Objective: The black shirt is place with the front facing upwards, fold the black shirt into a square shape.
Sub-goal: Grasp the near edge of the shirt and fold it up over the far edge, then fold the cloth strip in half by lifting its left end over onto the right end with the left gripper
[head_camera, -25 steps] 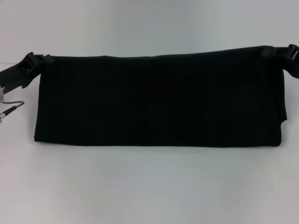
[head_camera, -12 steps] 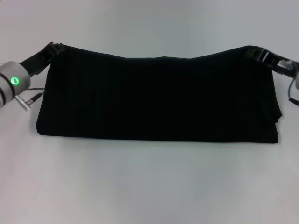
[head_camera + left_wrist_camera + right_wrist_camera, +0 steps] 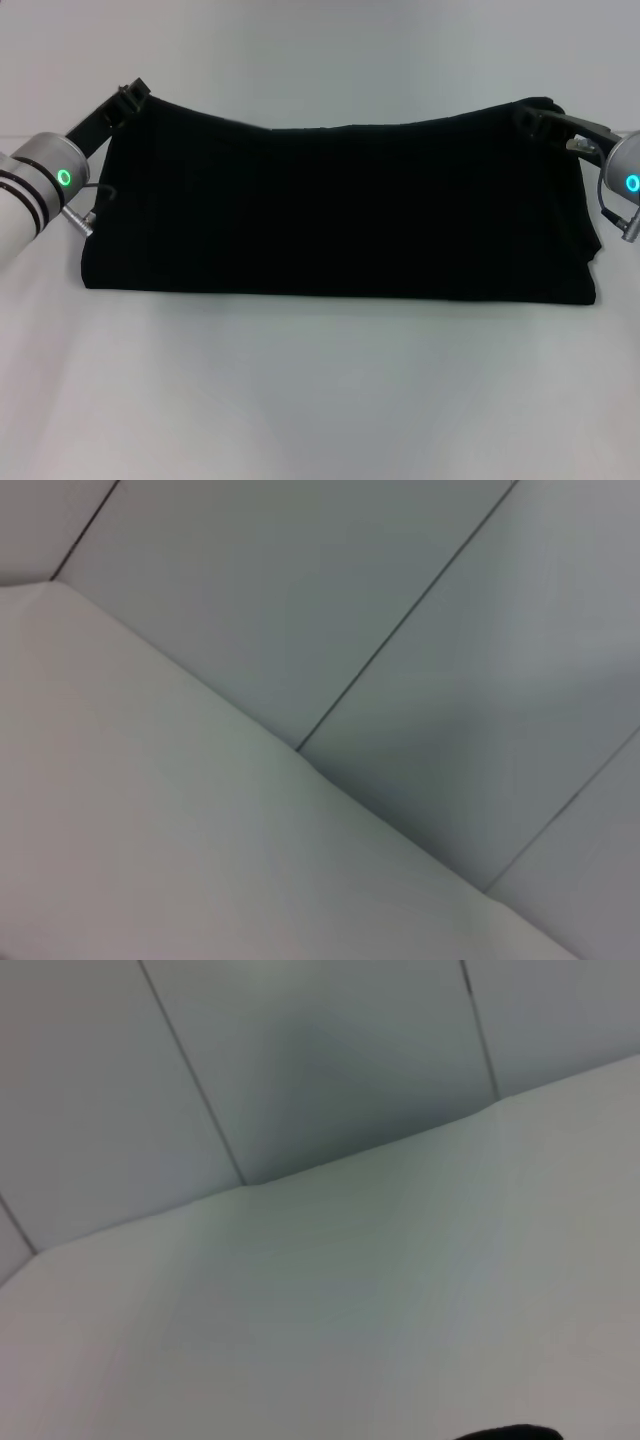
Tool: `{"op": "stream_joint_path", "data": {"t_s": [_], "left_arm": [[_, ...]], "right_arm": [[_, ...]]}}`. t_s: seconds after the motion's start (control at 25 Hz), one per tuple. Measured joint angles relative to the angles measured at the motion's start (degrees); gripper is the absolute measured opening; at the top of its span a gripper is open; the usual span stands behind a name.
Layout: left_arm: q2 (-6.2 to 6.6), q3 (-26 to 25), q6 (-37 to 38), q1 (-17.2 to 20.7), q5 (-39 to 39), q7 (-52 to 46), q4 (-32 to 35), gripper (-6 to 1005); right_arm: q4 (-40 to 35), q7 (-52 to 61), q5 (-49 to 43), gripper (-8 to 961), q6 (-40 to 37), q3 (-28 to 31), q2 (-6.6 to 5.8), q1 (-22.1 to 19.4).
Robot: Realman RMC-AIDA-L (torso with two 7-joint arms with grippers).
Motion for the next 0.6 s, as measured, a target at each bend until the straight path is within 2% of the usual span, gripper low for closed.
{"op": "stream_joint_path", "data": {"t_s": [0.28, 0.52, 0.6], "left_arm": [[0.19, 0.0, -1.6, 0.5, -2.6, 3.1, -1.6, 269], [0.08, 0.4, -0.7, 1.4, -2.4, 3.0, -1.7, 469], [-0.08, 0.9, 1.5, 2.3, -2.2, 2.9, -1.8, 575]], "right_arm": [[1.5, -0.5, 3.0, 414, 3.4, 0.0, 0.03, 0.2], [1.6, -0.4, 3.0, 524, 3.0, 0.0, -0.02, -0.3], [1.6, -0.1, 2.9, 552, 1.8, 0.0, -0.14, -0.8]]}}
